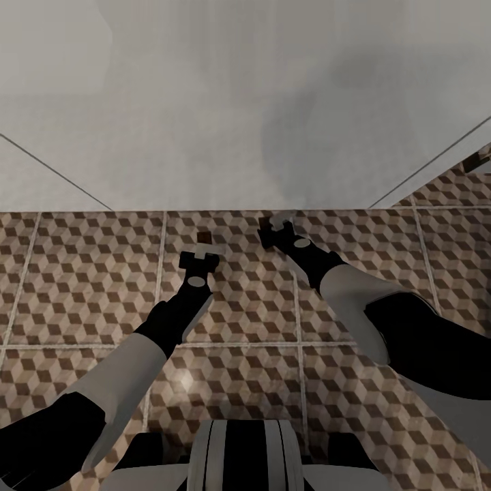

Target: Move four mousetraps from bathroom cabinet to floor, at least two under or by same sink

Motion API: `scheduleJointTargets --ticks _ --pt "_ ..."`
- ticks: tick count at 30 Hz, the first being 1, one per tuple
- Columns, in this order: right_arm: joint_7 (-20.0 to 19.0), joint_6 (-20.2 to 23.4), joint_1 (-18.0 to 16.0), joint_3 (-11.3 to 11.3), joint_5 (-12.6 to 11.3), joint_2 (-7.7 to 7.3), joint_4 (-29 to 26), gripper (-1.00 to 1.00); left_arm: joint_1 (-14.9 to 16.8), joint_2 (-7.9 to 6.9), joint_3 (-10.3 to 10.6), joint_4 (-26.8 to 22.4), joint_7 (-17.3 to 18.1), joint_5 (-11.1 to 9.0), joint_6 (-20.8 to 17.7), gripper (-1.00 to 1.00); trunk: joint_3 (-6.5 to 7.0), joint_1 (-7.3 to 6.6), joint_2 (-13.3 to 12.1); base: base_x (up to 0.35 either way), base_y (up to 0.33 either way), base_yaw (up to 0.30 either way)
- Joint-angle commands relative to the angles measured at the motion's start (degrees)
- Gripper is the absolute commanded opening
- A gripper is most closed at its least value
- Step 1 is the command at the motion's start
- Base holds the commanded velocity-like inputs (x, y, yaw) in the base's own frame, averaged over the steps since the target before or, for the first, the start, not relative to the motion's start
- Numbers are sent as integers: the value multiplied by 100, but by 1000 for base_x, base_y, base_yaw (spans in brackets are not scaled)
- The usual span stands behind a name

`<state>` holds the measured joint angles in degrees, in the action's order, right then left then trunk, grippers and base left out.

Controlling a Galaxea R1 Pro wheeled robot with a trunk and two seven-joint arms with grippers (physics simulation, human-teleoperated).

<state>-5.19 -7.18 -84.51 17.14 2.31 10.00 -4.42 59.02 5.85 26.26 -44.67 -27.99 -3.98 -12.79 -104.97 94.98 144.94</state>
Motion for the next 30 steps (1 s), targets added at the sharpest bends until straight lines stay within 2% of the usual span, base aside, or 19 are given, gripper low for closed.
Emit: scheduleJointTargets --ticks 1,30 --pt "-8 -21 -4 -1 24 0 12 -100 4 -5 28 -8 -47 -41 -26 -100 -3 -1 1 0 0 0" --pt "-8 -29 -4 -1 24 0 134 -100 4 -13 23 -7 -49 -41 -23 -100 -3 -1 1 0 0 0"
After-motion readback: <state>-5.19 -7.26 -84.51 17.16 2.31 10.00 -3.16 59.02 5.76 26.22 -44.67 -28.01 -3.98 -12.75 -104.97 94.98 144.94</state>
